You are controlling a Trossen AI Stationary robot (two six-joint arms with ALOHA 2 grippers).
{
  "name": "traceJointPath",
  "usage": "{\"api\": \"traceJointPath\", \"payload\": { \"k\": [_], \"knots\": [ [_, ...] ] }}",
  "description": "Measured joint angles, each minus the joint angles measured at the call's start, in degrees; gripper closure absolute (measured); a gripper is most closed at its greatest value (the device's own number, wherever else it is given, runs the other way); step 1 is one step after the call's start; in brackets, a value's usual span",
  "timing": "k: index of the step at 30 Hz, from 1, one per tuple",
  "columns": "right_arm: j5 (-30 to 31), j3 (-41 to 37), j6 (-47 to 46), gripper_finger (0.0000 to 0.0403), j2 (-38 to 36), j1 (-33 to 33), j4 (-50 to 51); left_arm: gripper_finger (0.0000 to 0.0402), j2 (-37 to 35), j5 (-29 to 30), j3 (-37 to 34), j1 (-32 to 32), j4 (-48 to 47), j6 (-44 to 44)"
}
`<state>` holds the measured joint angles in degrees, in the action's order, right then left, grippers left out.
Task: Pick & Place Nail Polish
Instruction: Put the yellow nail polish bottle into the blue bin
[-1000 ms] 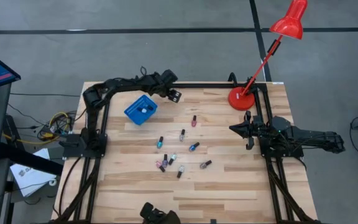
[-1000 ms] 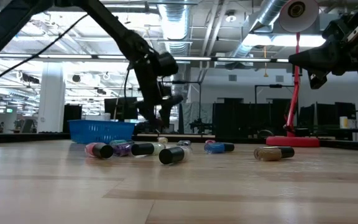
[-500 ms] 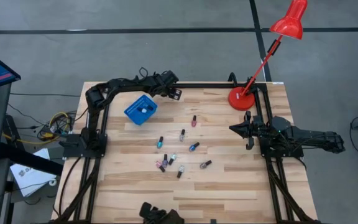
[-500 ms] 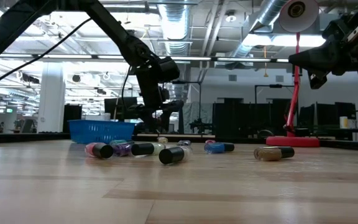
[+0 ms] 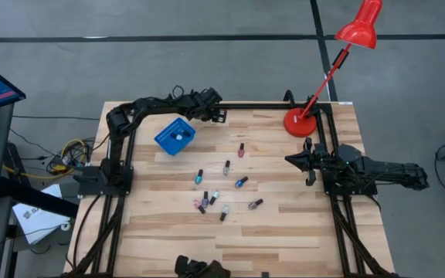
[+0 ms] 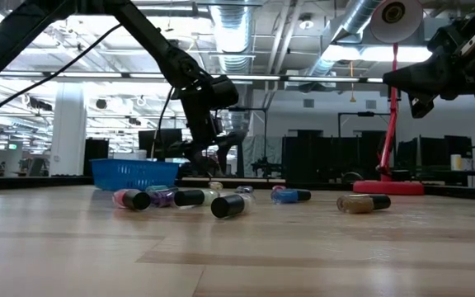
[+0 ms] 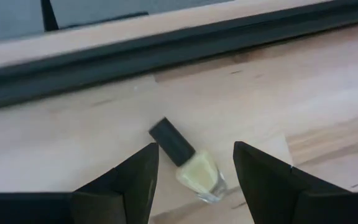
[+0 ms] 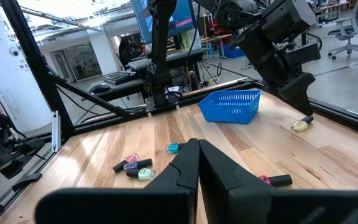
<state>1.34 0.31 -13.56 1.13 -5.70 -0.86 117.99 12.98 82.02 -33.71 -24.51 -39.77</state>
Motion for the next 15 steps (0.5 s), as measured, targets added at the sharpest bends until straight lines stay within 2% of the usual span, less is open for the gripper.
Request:
{"api": "traceJointPath", "payload": {
  "k": [5,9,12,15],
  "knots": [
    [0.0,0.0,0.0,0.0403,0.0,0.0,0.0,0.0206,0.0,-2.8,0.0,0.0,-0.1,-1.0],
    [0.0,0.0,0.0,0.0403,0.0,0.0,0.0,0.0216,-1.3,-4.7,0.2,-0.6,-0.2,2.0],
    [0.0,0.0,0.0,0.0403,0.0,0.0,0.0,0.0219,-3.3,-7.5,1.0,-1.1,0.1,9.0],
    [0.0,0.0,0.0,0.0403,0.0,0.0,0.0,0.0216,-5.5,-10.3,1.7,-1.1,-0.2,22.0]
  ]
}}
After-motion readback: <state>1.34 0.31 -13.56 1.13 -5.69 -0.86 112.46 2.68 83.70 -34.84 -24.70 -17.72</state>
